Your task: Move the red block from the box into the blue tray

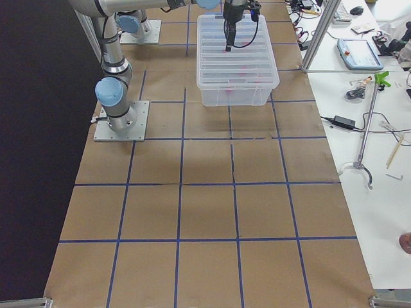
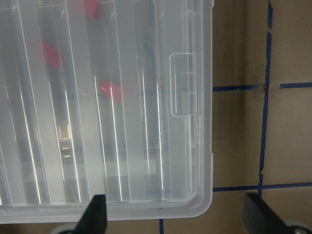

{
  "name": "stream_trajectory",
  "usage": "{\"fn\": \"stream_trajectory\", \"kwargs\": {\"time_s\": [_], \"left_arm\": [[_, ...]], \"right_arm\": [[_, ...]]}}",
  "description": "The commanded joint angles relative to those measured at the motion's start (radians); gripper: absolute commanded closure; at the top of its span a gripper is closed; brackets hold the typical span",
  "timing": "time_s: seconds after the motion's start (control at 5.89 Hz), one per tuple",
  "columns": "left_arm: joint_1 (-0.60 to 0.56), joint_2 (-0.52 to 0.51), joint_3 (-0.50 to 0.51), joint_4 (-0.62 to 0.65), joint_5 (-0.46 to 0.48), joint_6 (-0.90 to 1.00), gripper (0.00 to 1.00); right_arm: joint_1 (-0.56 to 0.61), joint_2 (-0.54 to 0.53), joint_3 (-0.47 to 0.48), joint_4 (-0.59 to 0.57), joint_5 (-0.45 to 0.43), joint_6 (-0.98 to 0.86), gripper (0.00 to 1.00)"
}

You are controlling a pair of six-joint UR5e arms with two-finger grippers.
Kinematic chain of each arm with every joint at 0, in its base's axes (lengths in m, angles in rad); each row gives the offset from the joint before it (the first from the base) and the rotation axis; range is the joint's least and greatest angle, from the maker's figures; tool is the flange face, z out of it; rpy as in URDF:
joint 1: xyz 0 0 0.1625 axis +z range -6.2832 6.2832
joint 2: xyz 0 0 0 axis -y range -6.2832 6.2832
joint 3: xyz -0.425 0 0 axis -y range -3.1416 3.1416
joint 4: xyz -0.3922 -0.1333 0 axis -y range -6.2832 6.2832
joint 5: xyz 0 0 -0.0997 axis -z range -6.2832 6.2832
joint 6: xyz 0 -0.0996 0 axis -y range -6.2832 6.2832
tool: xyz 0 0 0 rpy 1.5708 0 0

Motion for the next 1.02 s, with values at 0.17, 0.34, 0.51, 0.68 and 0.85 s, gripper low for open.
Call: {"fn": "stream_trajectory", "kwargs": {"time_s": [0.17,0.34,0.51,0.68,0.85], "left_arm": [[0.000,-0.001,0.002,0.000,-0.001,-0.002,0.02],[0.000,-0.004,0.003,0.000,-0.003,-0.002,0.02],[0.002,-0.009,0.008,0.001,-0.003,-0.005,0.02],[0.002,-0.009,0.007,0.001,-0.003,-0.001,0.02],[0.000,-0.009,0.007,0.001,-0.005,-0.002,0.02]], "right_arm": [[0.000,0.000,0.000,0.000,-0.001,0.000,0.00],[0.000,0.002,0.000,0.001,-0.001,0.000,0.00],[-0.002,0.006,0.000,-0.002,-0.006,-0.001,0.00],[-0.009,0.009,0.002,-0.002,-0.009,-0.011,0.00],[-0.008,0.012,0.003,-0.014,-0.009,-0.071,0.00]]}}
